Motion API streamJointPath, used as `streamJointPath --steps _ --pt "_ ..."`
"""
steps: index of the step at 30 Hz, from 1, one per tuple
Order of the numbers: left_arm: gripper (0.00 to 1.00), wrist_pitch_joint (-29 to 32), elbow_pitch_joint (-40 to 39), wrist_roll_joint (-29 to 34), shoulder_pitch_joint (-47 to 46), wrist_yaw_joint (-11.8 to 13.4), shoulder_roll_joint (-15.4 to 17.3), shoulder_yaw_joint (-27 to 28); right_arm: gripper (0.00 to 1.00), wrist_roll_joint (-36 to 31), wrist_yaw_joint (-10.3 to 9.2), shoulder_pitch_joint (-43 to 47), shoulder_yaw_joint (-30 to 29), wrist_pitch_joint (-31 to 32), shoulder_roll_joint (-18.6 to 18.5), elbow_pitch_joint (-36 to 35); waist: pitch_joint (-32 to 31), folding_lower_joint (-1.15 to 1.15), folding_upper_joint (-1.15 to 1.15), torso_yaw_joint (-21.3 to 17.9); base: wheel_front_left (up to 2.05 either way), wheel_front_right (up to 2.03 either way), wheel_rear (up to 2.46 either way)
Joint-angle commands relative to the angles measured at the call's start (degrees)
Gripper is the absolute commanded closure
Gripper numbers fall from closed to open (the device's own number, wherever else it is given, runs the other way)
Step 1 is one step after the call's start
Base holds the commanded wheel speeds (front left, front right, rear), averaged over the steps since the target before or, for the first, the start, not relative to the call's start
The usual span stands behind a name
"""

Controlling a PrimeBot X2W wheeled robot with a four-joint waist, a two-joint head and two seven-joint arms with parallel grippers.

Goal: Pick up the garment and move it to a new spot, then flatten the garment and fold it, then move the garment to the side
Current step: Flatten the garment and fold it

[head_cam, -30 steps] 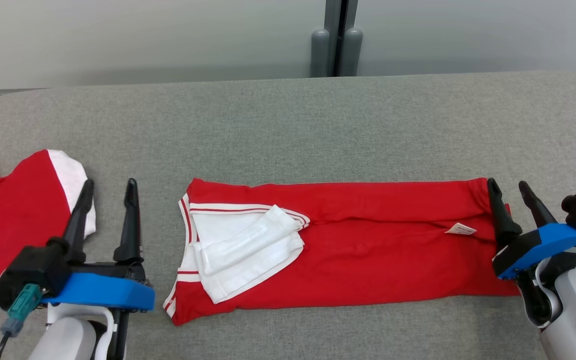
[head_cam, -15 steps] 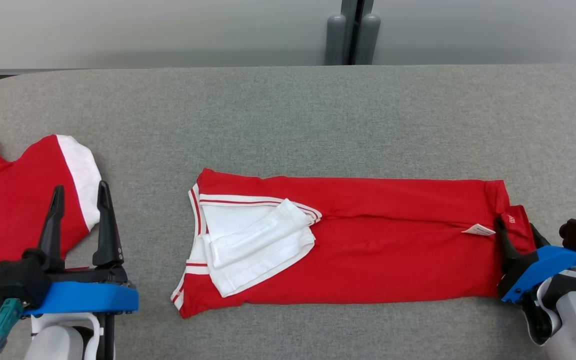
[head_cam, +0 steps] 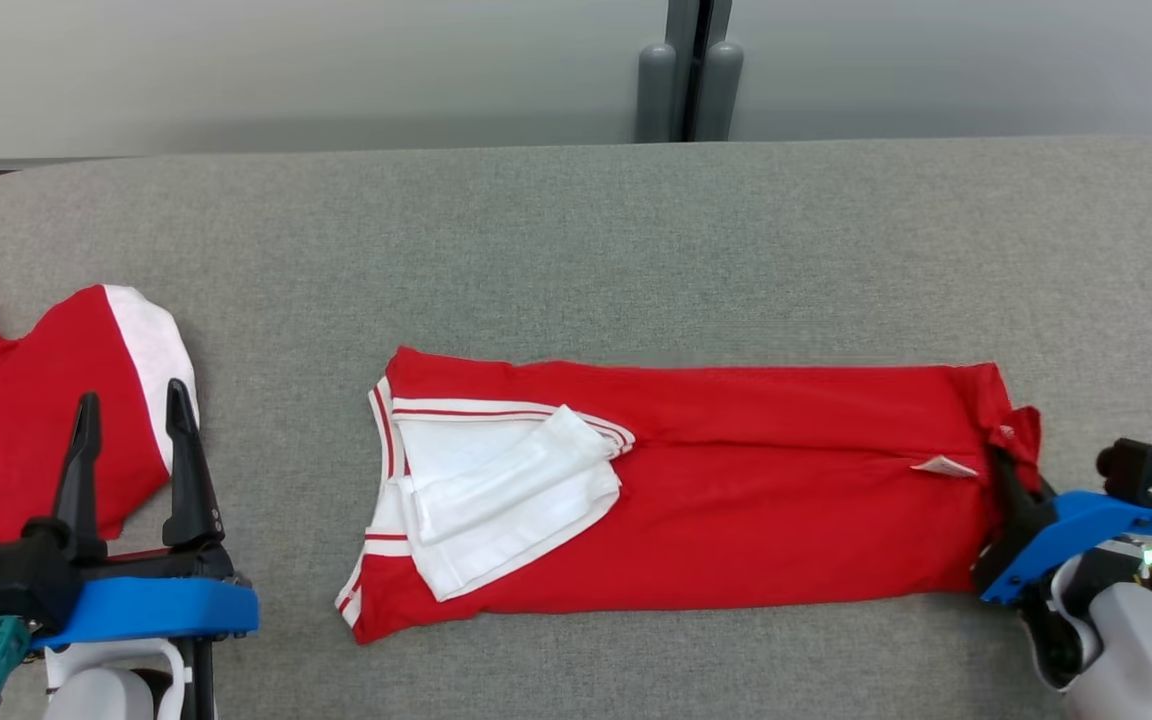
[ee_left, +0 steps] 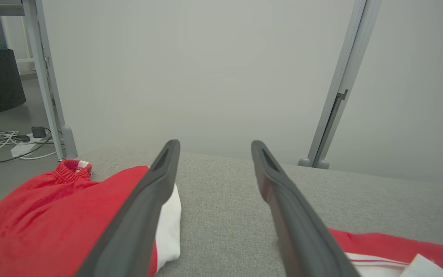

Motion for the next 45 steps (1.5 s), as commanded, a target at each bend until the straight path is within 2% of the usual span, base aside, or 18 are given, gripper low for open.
streamJointPath --steps 1,10,15,26,29,35,40,45 --pt "0.0 -0.2 0.2 0.6 0.6 -0.2 -0.3 0.6 1.0 0.7 0.0 0.4 -0.3 -0.2 -1.6 -0.1 -0.4 0.0 0.0 -0.2 0.0 0.0 0.0" --pt "0.0 -0.3 0.4 2.9 2.4 -1.0 -1.9 3.7 1.0 3.1 0.01 2.0 -3.5 -0.6 -9.8 -0.6 -1.9 0.0 0.0 -0.8 0.0 0.0 0.0" --pt "0.0 -0.2 0.4 4.4 3.7 -1.2 -2.2 5.3 1.0 3.5 0.01 2.5 -4.4 -0.5 -10.7 -2.5 -2.6 0.0 0.0 -1.1 0.0 0.0 0.0" --pt "0.0 -0.2 0.7 6.0 5.1 -1.5 -3.3 6.9 1.0 3.1 0.02 5.5 -3.2 0.4 -5.1 -12.1 -3.6 0.0 0.0 -0.7 0.0 0.0 0.0" --pt "0.0 -0.3 0.9 6.4 5.3 -1.6 -3.6 7.0 1.0 2.6 0.02 7.1 -1.6 1.6 -1.4 -17.6 -3.8 0.0 0.0 -0.4 0.0 0.0 0.0" --pt "0.0 -0.3 1.2 6.6 5.0 -1.8 -3.9 6.8 1.0 0.7 0.02 8.5 2.1 4.0 4.4 -24.4 -4.0 0.0 0.0 0.1 0.0 0.0 0.0" --pt "0.0 -0.3 1.7 6.9 4.2 -1.9 -4.1 5.9 1.0 -0.8 0.02 8.4 5.8 5.7 7.9 -27.0 -4.0 0.0 0.0 0.8 0.0 0.0 0.0" --pt "0.0 -0.3 1.8 7.0 3.6 -2.0 -4.3 5.1 1.0 -0.8 0.02 6.4 10.6 6.0 9.7 -26.8 -3.6 0.0 0.0 1.7 0.0 0.0 0.0"
